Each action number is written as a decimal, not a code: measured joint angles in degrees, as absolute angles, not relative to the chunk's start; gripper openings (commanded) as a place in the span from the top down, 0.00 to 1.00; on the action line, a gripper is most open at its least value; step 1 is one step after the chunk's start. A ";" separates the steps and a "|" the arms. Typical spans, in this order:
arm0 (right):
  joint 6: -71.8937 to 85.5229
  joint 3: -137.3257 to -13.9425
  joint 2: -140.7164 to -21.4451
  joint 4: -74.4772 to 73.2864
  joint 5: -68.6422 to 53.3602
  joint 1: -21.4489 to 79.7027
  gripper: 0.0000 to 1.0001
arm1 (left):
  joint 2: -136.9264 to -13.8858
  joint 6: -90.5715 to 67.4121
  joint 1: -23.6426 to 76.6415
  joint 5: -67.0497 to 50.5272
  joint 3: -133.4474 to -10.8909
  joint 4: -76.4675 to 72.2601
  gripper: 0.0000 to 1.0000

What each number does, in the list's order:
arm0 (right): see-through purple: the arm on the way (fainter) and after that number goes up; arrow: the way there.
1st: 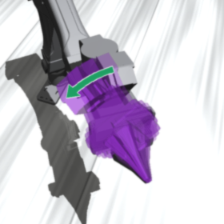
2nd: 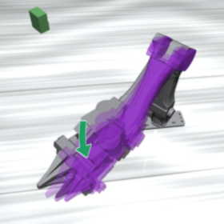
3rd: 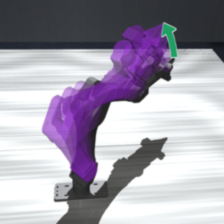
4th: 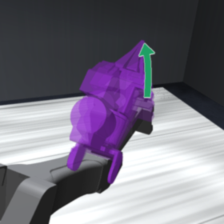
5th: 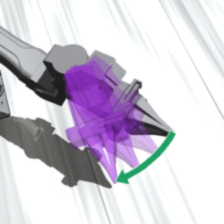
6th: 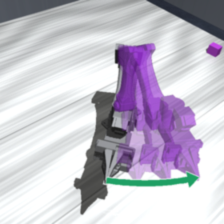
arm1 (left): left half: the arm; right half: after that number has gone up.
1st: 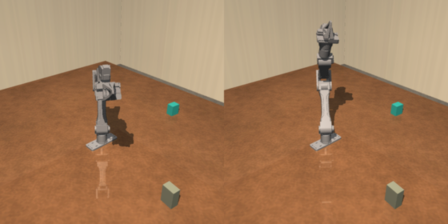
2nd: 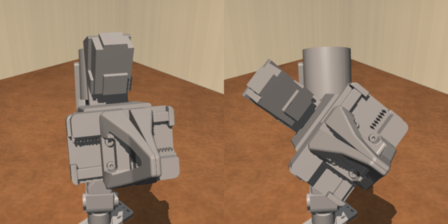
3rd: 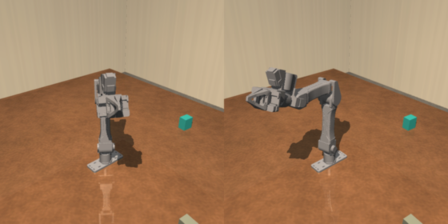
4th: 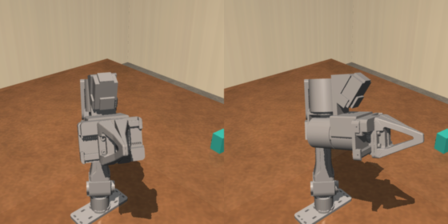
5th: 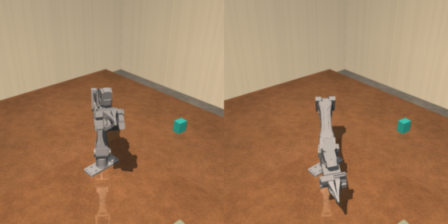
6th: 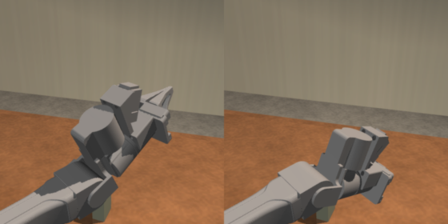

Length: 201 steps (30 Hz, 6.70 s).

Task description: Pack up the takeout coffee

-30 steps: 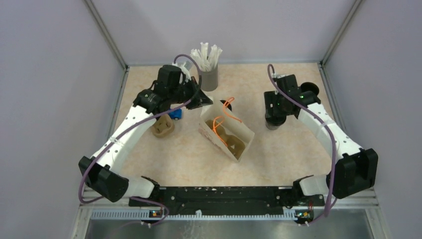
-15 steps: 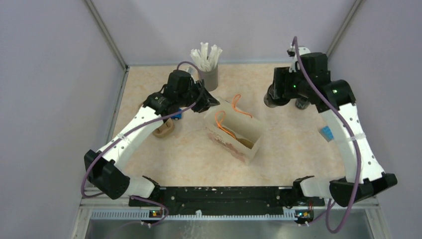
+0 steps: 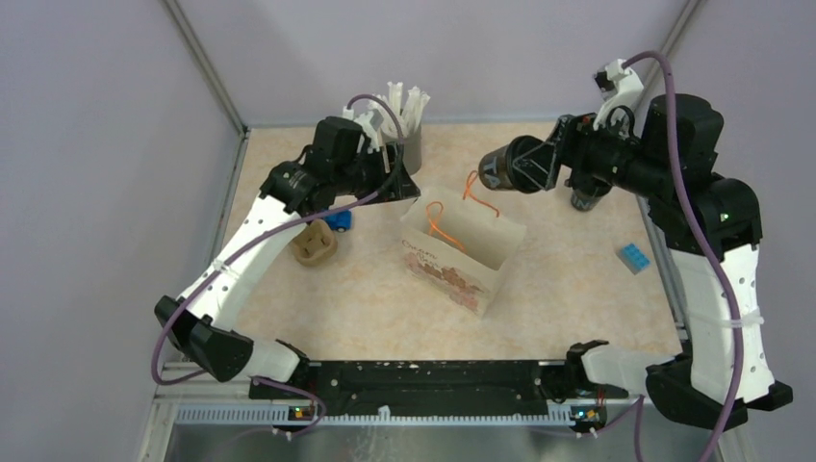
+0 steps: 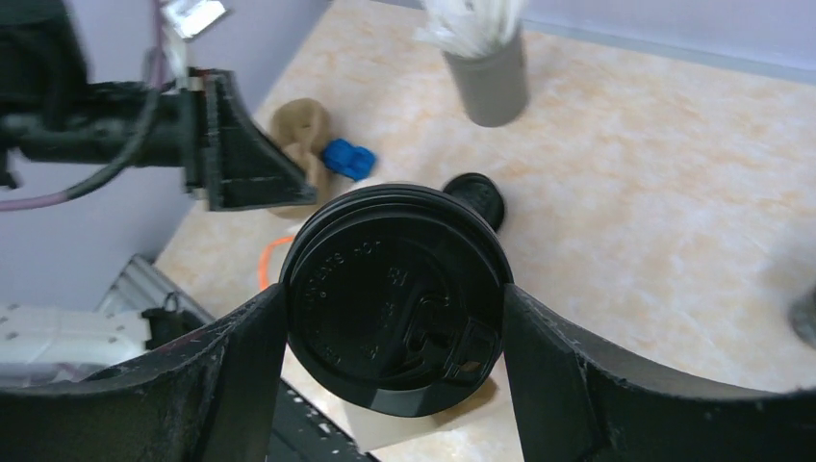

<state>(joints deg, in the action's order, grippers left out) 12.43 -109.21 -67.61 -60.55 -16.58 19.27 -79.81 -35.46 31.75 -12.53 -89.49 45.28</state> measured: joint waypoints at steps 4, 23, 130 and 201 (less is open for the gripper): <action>14.68 -108.55 -67.35 -56.42 -21.04 23.22 0.32 | -82.06 -31.64 31.73 -13.52 -92.38 46.85 0.32; 12.58 -96.68 -64.53 -55.96 -16.14 33.28 0.34 | -85.89 -27.27 31.55 -18.98 -93.58 48.10 0.32; -21.58 -70.70 -59.02 -58.13 26.33 61.06 0.33 | -77.14 -25.85 39.86 -35.55 -63.86 -3.62 1.00; -38.44 -50.52 -54.30 -41.93 17.41 56.45 0.34 | -77.52 -19.35 43.99 -33.63 -59.75 6.96 1.00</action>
<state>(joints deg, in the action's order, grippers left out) -38.44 -50.52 -54.30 -41.93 17.41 56.45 -77.52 -19.35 43.99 -33.63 -59.75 6.96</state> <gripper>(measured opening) 0.718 0.005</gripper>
